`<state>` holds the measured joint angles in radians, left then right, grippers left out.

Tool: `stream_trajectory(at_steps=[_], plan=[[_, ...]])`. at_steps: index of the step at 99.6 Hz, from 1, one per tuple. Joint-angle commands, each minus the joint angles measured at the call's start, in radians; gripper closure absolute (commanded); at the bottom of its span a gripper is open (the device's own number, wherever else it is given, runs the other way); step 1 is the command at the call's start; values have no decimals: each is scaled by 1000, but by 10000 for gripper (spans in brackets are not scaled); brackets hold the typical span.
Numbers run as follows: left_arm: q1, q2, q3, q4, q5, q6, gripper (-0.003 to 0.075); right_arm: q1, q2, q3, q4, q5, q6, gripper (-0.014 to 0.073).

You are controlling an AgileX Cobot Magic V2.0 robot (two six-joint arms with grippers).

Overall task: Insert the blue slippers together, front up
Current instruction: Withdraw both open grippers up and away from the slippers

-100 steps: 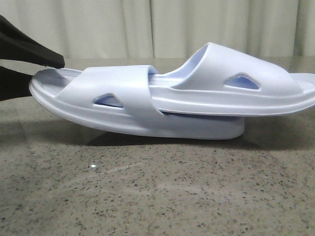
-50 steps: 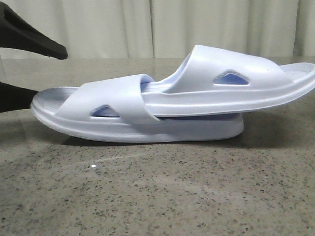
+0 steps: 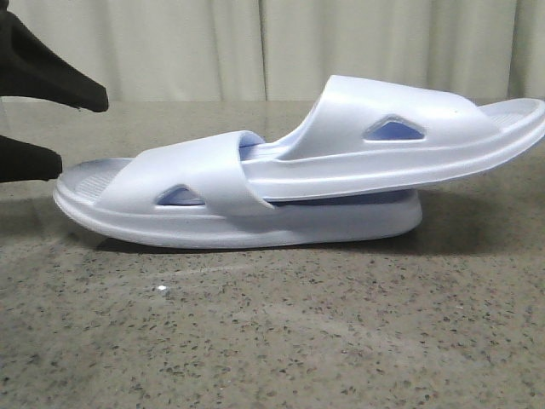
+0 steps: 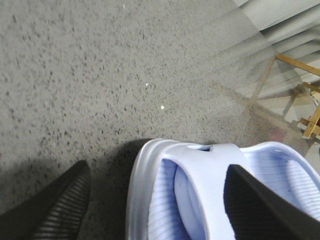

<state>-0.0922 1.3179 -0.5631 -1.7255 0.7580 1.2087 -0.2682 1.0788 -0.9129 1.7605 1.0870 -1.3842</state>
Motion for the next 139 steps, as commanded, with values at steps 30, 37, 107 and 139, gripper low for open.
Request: stream_trajectory(at_steps=[30,37,107,139], plan=[[8,-27,-110,-136,21,285,227,-8,-20,-33,73,26,0,34],[22,-36,-148,-136,19,319,227,-8,-20,-33,58,17,0,34],[140,-495,-252,-32,-578,548,235,36,-20,-33,-184,-419,0,34],[140,-660,-87,-91,-658,546,235,226,-74,-33,-344,-742,-46,34]])
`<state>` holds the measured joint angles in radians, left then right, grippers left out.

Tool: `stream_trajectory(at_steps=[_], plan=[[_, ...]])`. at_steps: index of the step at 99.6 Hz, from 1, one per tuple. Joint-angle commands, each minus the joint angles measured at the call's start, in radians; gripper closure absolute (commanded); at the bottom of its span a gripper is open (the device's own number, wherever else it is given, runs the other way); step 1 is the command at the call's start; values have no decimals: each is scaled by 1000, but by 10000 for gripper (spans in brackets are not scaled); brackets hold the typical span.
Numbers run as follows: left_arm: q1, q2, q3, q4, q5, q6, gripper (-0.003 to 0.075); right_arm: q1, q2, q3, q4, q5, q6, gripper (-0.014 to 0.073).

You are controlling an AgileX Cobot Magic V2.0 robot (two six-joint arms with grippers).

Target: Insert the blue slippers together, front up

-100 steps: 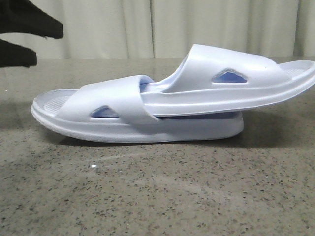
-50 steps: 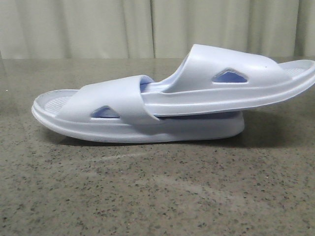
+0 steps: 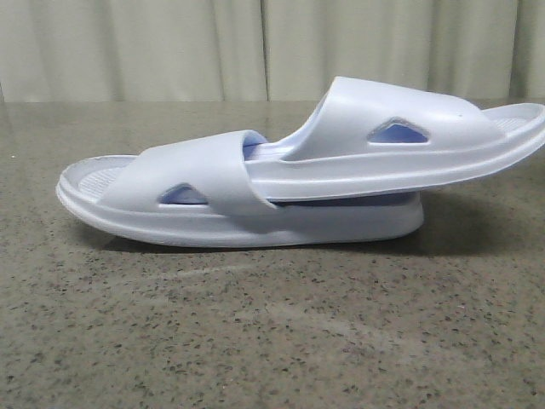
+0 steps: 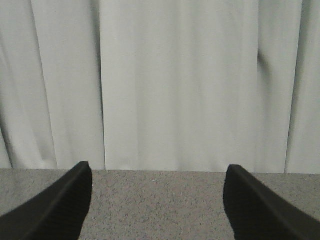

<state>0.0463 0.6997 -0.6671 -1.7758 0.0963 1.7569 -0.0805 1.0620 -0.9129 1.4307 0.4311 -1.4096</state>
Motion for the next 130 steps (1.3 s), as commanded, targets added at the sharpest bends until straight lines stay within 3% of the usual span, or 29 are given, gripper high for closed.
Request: stream_trajectory(at_steps=[1,25,59,95,109,130], plan=[[2,-46,21,-45,6,-3,235,39,-57,-33,-17,-86,-20,34],[2,-174,158,-57,7,-3,235,146,-232,17,-82,-288,-20,34],[2,-330,299,-60,48,-9,235,312,-506,249,-225,-611,-20,34],[2,-378,389,-58,81,-34,235,312,-762,507,-146,-573,-20,34],[-2,-378,391,-58,81,-34,235,310,-815,567,-143,-647,-20,34],[-25,-378,391,-58,67,-34,270,310,-826,593,-141,-617,-20,34]])
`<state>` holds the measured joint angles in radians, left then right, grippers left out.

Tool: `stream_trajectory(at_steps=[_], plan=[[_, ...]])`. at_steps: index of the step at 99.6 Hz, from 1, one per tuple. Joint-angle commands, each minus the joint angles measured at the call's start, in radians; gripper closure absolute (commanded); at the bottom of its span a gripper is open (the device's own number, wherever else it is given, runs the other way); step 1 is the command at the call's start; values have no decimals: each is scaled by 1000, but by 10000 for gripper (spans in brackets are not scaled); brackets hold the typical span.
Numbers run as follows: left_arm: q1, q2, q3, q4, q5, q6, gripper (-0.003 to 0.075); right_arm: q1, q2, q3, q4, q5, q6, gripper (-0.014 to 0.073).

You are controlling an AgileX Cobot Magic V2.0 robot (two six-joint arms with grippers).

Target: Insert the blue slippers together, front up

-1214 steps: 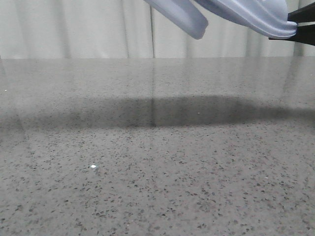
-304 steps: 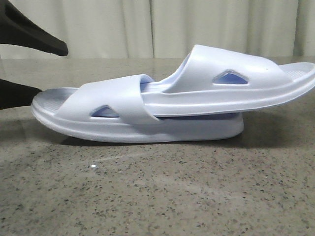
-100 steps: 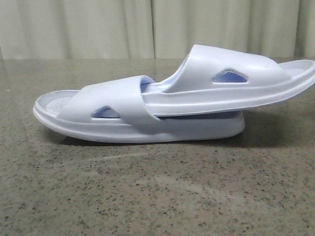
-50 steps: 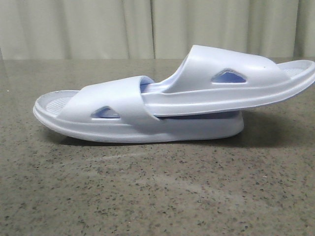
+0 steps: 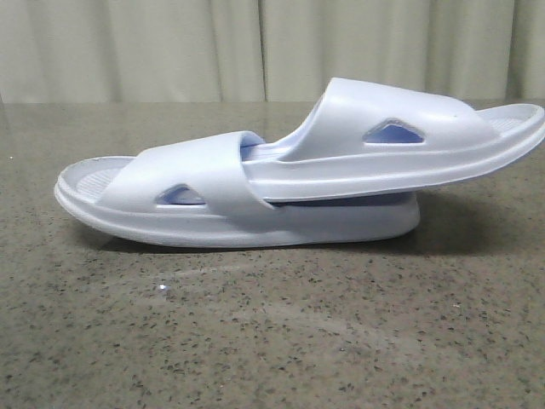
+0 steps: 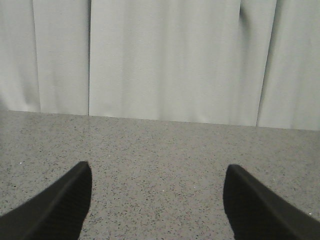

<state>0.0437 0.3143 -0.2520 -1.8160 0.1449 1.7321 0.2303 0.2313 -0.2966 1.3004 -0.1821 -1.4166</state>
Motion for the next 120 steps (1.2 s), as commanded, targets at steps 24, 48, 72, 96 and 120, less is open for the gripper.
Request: stream_trajectory(at_steps=[24,48,72,96,120], plan=[[-45,7,-24,-18,13,-9,483,-1,4,-23,-11,7,-13,238],[-45,7,-24,-18,13,-9,704,-1,4,-23,-11,7,-13,666],[-45,7,-24,-18,14,-9,704,-1,4,-23,-4,9,-13,700],[-45,7,-24,-18,14,-9,704,-1,4,-23,0,9,-13,701],[-45,7,-24,-18,14,-9,704,-1,4,-23,0,9,-13,701]])
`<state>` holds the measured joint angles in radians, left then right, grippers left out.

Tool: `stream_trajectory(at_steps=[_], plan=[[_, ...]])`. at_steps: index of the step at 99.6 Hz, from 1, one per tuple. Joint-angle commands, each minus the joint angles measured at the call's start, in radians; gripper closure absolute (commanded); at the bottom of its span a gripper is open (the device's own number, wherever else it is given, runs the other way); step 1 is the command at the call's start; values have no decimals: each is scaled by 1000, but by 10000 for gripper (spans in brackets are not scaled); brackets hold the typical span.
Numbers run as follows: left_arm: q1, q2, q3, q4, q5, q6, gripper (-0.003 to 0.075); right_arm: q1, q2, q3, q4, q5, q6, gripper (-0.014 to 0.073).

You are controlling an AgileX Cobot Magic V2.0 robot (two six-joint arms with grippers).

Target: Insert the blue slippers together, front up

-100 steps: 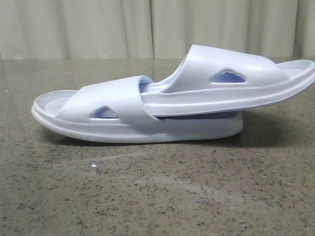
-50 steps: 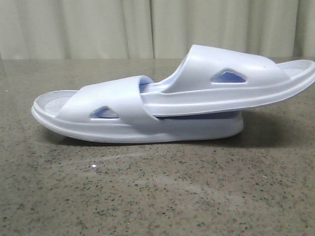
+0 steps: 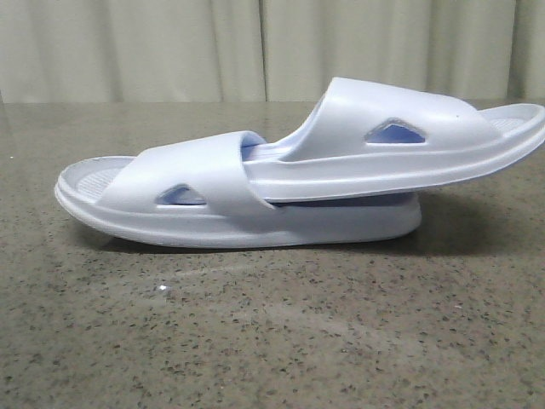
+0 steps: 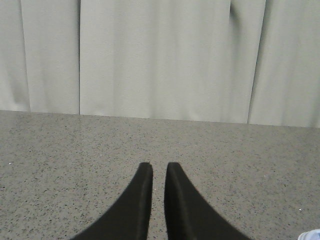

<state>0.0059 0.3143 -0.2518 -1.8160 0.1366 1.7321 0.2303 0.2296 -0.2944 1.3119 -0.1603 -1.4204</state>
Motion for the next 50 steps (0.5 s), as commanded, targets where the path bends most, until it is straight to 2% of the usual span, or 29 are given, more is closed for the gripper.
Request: stream_trajectory(at_steps=[1,19,50], plan=[[-7,7,-25,-18,23,-9,704,-1,6,-26,-12,-13,-10,700],[-9,7,-25,-18,23,-9,704,-1,6,-26,-12,-13,-10,701],[-87,0,-18,-18,-6,-9,704,-1,6,-26,-12,-13,-10,701]])
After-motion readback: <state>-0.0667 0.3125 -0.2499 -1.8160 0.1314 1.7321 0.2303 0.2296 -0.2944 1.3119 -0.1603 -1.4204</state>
